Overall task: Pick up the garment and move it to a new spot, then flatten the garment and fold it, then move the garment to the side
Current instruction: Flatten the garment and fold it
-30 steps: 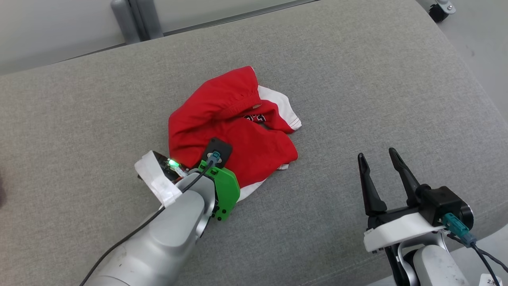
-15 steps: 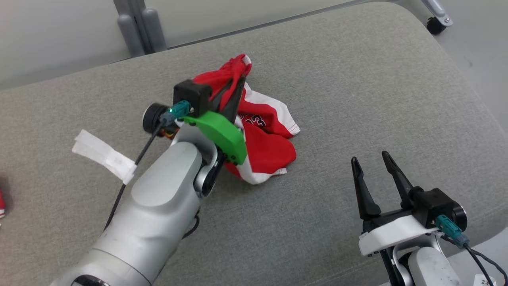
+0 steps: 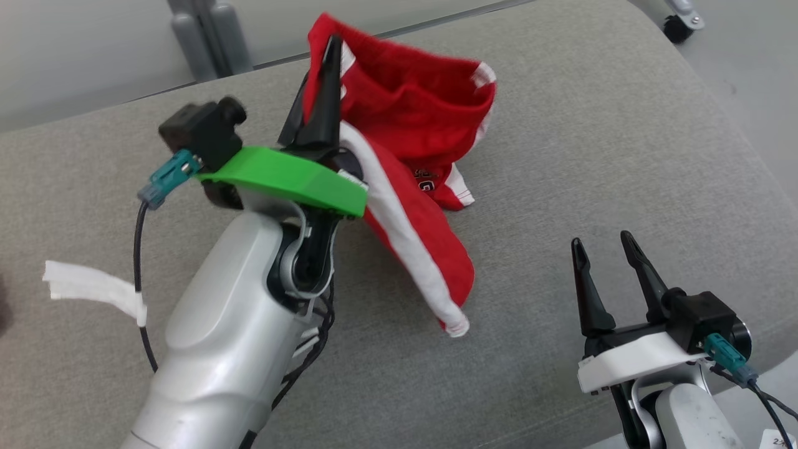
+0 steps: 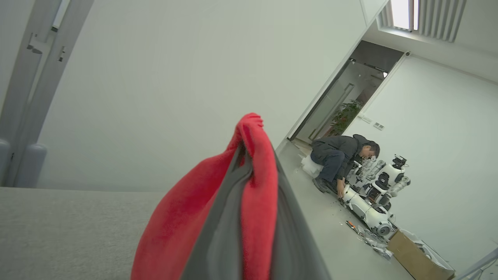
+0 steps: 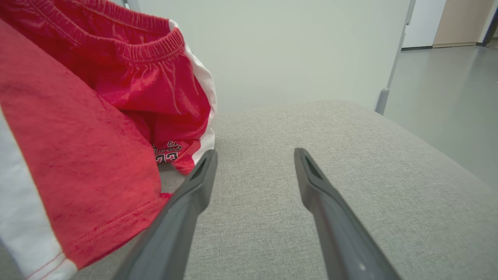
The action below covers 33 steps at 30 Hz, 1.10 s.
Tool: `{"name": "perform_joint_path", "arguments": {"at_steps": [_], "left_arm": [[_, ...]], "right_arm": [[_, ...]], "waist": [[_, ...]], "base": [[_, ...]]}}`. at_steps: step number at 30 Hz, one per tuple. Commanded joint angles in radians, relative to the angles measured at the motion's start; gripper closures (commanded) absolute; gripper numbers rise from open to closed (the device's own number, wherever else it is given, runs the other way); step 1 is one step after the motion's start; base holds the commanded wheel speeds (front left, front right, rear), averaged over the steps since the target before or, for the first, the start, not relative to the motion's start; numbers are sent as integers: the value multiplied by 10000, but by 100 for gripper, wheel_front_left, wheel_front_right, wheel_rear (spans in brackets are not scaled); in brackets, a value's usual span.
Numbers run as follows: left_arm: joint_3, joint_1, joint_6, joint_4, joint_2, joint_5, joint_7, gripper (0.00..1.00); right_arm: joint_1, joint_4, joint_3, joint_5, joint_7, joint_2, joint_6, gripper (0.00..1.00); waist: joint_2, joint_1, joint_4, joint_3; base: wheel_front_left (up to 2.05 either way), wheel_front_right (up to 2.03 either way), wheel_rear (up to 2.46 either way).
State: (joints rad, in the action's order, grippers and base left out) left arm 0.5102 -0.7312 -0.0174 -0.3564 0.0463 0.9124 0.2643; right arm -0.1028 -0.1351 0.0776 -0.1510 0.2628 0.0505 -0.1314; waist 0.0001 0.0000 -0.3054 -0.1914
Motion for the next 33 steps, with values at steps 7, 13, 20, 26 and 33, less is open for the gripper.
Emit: {"name": "perform_joint_path", "arguments": {"at_steps": [7,13,20,26,33], "left_arm": [[-1652,1801,-164,-812,63,-281,-1,100],[-2403,2882,-168,-1193,59,-82,2,100],[-2872,3757,86,-1537,61,18,0,0],[-3514,4279,668,-835,59,-1748,1,0],[-3875,4825,1208,600,60,-4957,-1,0]], "right_arm": [[-242,56,116,176,31,7,14,0],[-277,-2,179,333,31,11,14,0],[-107,15,81,415,31,10,14,0],[9,44,-118,502,31,10,14,0],[184,-2,-240,579,31,8,14,0]], "waist": [[-1,0,1830,-200],[-1,0,2624,-103],[-1,0,3028,-6],[-1,0,3231,151],[-1,0,3372,435]], "base": [[0,0,0],[0,0,0],[0,0,0],[0,0,0],[0,0,0]]}}
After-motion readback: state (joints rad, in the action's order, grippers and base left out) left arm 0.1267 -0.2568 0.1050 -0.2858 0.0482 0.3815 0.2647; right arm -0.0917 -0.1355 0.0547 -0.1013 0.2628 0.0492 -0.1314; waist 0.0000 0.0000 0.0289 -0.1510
